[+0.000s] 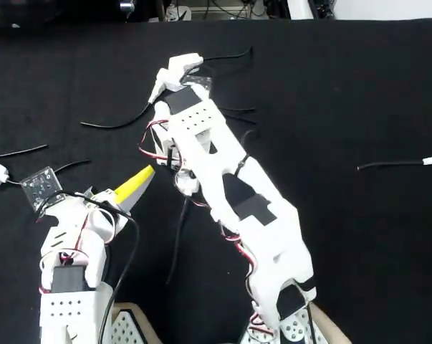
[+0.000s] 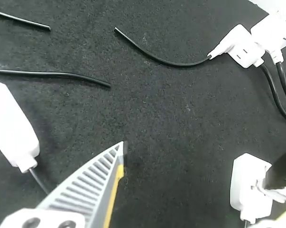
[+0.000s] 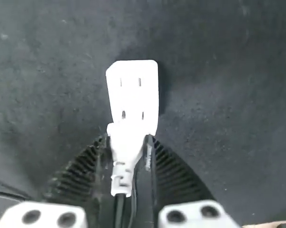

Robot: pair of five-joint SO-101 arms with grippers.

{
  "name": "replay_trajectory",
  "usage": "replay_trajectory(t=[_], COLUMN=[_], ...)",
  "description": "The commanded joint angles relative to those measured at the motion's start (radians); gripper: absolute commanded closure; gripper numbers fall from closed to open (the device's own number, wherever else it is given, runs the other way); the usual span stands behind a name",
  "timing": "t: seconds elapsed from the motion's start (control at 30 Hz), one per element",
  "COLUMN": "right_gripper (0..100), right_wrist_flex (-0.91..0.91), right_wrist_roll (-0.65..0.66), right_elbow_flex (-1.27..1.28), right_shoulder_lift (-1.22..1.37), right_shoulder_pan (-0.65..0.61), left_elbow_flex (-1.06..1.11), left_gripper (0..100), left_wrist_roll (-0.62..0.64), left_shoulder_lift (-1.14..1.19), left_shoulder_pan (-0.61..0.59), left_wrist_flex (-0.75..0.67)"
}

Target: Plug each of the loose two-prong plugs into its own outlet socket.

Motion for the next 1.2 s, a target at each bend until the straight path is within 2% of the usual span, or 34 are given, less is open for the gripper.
replay_trajectory(t=[0.0,0.23,0.4,0.73,1.17], right_gripper=[98.3,98.2,98.3,98.3,98.4], right_wrist_flex=[-0.017,0.026,0.072,0.028,-0.012], right_wrist_roll=[0.074,0.178,0.181,0.236,0.226], right_elbow_flex=[-0.021,-0.068,-0.145,-0.170,-0.180], right_shoulder_lift=[-0.039,-0.041,-0.041,-0.031,0.053], right_shoulder_pan=[0.003,0.080,0.089,0.089,0.083], left_elbow_flex=[0.013,0.013,0.013,0.013,0.013], left_gripper=[46,46,46,46,46], left_wrist_roll=[-0.005,-0.005,-0.005,-0.005,-0.005], left_shoulder_lift=[-0.011,-0.009,-0.009,-0.009,-0.009], left_shoulder_pan=[-0.007,-0.007,-0.007,-0.007,-0.007], left_wrist_flex=[-0.017,-0.017,-0.015,-0.015,-0.015])
